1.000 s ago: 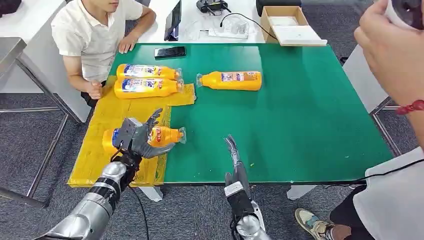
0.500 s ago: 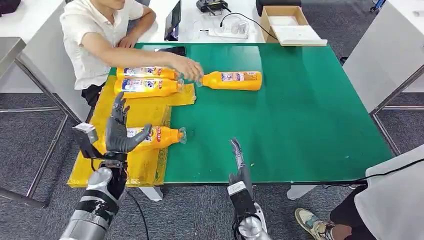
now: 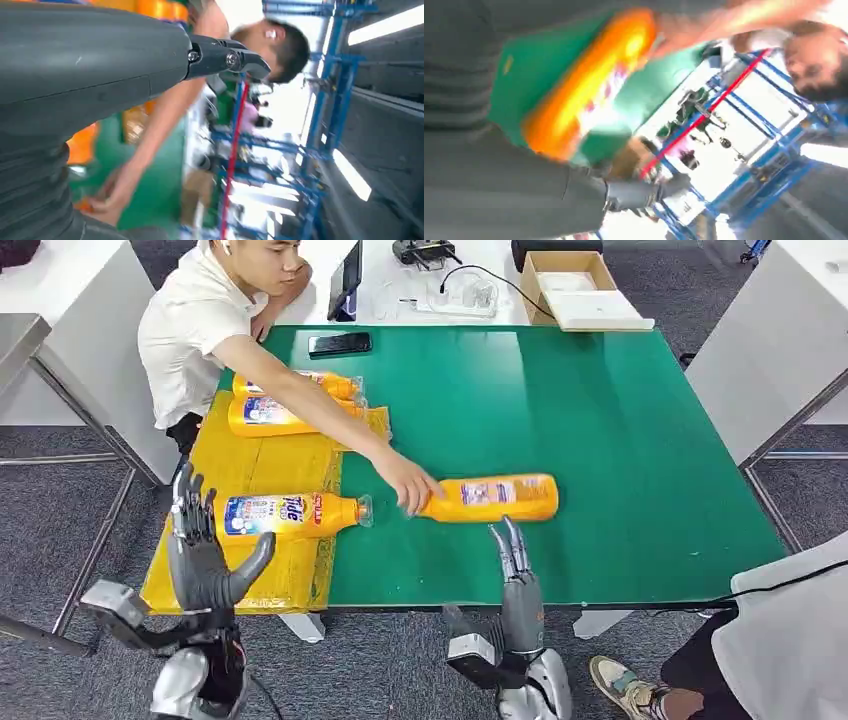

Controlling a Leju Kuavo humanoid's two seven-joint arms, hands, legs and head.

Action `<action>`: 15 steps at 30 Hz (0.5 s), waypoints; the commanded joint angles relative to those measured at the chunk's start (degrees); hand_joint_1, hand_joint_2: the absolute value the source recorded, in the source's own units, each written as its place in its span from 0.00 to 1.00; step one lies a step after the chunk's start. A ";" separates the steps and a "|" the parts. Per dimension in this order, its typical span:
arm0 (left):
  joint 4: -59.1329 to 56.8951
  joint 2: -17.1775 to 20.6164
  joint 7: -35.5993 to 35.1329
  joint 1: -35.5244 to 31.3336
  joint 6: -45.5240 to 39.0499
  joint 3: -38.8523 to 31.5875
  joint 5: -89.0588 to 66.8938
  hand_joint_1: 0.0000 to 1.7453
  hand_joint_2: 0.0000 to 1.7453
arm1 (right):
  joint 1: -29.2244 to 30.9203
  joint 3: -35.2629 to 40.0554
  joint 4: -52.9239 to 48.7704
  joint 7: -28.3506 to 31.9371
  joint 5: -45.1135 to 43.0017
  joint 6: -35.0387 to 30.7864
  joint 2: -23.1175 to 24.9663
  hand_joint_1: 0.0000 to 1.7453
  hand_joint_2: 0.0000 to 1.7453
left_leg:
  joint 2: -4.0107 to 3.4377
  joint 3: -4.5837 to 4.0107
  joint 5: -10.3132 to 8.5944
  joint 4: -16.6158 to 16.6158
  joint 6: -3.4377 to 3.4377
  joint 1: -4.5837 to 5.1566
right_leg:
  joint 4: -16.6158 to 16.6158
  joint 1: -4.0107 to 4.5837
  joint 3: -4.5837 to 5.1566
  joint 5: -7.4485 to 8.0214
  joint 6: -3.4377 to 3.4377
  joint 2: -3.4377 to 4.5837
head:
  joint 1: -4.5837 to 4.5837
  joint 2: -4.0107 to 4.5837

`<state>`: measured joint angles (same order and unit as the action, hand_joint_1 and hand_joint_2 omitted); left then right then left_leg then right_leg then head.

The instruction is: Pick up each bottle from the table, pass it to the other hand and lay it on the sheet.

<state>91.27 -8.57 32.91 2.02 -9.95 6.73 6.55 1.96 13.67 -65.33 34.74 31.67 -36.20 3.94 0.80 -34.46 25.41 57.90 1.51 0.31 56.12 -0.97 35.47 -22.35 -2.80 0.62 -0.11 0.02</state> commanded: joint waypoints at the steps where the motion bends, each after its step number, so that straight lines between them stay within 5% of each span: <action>1: 9.31 2.67 2.31 8.47 -7.44 8.20 -6.77 0.00 1.00 | 2.36 -10.57 -1.35 -7.46 8.59 -0.18 -6.22 0.00 1.00 | 0.02 0.17 0.13 0.04 -0.02 0.00 | 0.01 0.02 -0.21 -0.14 0.07 -0.12 | 0.00 -0.02; 11: 6.34 3.59 0.14 5.84 -8.05 13.44 -7.77 0.00 1.00 | 12.82 -6.67 13.24 -10.23 14.57 2.32 -7.11 0.00 1.00 | -0.16 0.33 0.11 -0.07 -0.06 -0.02 | -0.11 0.04 -0.34 -0.09 -0.04 0.11 | 0.02 -0.02; 15: 4.07 3.22 -1.10 4.04 -8.61 14.86 -8.15 0.00 1.00 | 17.32 -3.25 16.83 -12.63 12.01 9.24 -4.93 0.00 1.00 | -0.20 0.26 0.09 -0.06 -0.04 -0.02 | -0.07 0.03 -0.24 -0.06 -0.06 0.16 | 0.00 -0.02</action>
<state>99.95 -7.28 33.86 9.46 -18.32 16.55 -1.70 9.02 5.77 -61.58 24.20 45.16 -33.21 -3.32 0.85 -34.44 25.42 57.90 1.57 0.33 56.12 -1.00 35.41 -22.41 -2.98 0.62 -0.11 0.00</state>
